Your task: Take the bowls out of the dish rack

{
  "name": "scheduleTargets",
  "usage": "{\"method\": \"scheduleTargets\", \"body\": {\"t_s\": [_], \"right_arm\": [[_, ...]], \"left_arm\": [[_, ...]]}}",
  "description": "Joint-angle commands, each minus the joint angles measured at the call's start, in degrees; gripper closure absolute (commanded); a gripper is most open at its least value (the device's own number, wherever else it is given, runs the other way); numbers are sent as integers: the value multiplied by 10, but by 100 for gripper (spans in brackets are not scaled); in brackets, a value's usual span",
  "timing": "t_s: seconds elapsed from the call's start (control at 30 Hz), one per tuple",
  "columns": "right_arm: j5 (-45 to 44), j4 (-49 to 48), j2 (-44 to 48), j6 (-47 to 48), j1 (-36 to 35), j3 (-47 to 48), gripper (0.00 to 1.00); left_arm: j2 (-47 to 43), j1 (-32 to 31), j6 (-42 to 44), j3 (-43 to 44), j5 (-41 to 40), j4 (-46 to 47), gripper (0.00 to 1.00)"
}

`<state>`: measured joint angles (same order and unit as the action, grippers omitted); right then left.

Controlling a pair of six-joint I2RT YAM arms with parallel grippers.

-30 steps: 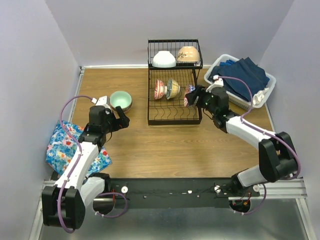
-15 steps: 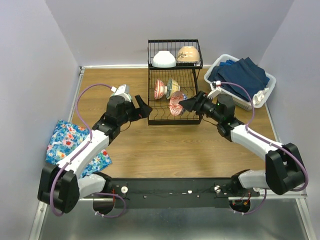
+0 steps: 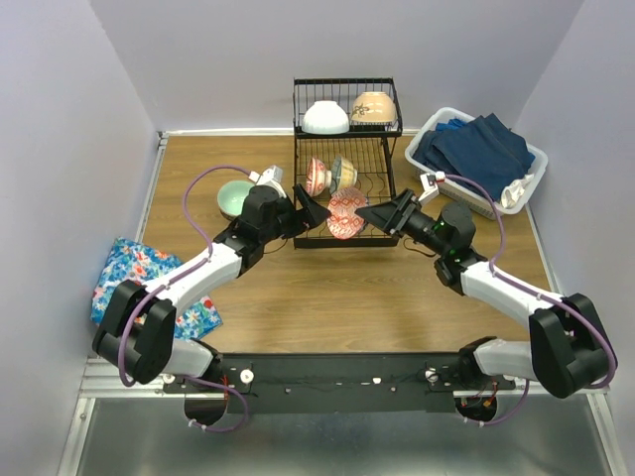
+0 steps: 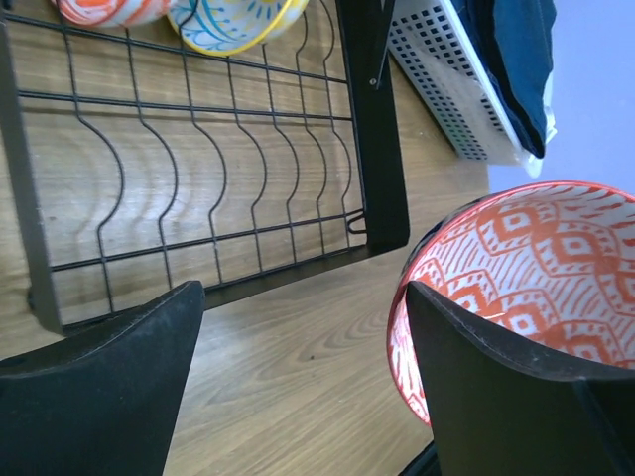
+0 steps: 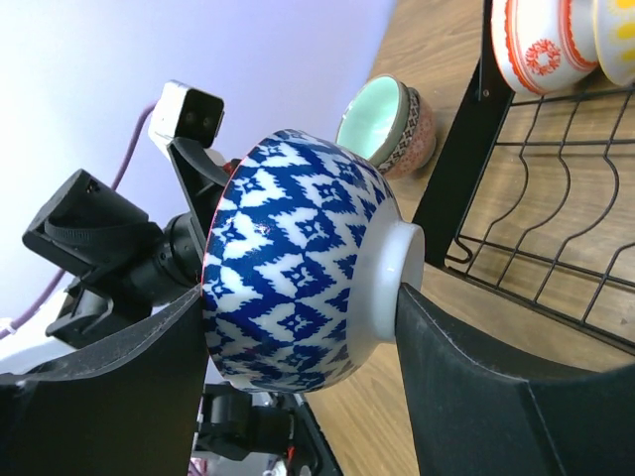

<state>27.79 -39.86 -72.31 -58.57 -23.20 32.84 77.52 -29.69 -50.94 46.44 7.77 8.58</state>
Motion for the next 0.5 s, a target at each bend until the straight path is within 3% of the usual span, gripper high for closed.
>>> {"method": "scheduleTargets", "body": {"t_s": [0.0, 0.27, 0.47], "right_arm": [[24, -71, 21, -39, -4, -11, 69], [17, -74, 30, -47, -4, -27, 69], [13, -73, 35, -51, -4, -39, 69]], "left_arm": [[16, -17, -36, 12, 11, 42, 12], [32, -36, -73, -5, 42, 83, 38], [23, -41, -80, -21, 42, 89, 74]]}}
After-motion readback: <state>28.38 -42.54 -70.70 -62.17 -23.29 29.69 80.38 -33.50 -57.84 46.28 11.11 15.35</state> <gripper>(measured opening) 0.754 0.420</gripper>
